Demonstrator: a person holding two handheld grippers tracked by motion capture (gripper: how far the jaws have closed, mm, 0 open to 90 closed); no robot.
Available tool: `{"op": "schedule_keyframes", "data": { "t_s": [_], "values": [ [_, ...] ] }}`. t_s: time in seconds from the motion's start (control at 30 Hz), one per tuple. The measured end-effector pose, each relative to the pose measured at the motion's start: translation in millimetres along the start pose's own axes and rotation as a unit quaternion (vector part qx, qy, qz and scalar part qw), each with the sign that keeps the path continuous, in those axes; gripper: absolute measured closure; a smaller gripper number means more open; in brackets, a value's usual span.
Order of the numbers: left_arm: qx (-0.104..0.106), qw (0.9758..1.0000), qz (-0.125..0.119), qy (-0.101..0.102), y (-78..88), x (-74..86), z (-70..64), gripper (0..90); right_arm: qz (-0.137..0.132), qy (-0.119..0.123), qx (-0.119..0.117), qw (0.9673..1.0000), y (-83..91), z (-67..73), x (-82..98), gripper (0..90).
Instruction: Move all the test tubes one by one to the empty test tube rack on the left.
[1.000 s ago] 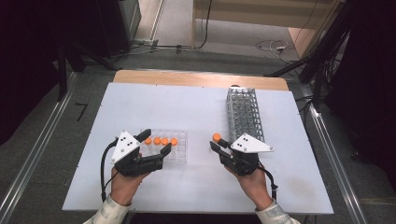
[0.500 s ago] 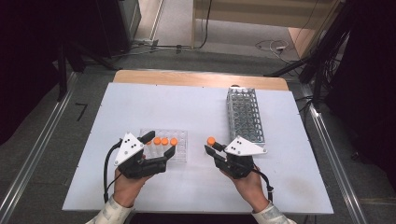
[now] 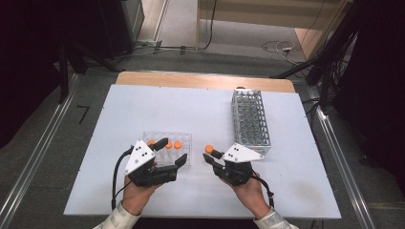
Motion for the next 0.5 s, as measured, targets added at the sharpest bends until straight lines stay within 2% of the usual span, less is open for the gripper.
{"op": "schedule_keyframes", "data": {
  "t_s": [0.3,0.5],
  "values": [
    [0.033,0.9994,0.003,-0.014,-5.6,3.5,-15.1,35.0,0.008,0.005,-0.019,0.9998,-5.4,12.3,3.0,72.2],
    [0.047,0.9985,0.011,-0.024,-11.5,7.9,-24.3,40.3,0.012,0.013,-0.032,0.9993,-8.6,22.4,3.6,72.2]
  ]
}}
Point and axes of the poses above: each handheld gripper's, and its own axes: y roughly backward along the jaws, x roughly out of its underside, z roughly to its left, the point moved 7 cm from there along -y, roughly forward along the jaws, and after that the axes turned 2 degrees about x, right-handed, at the moved point
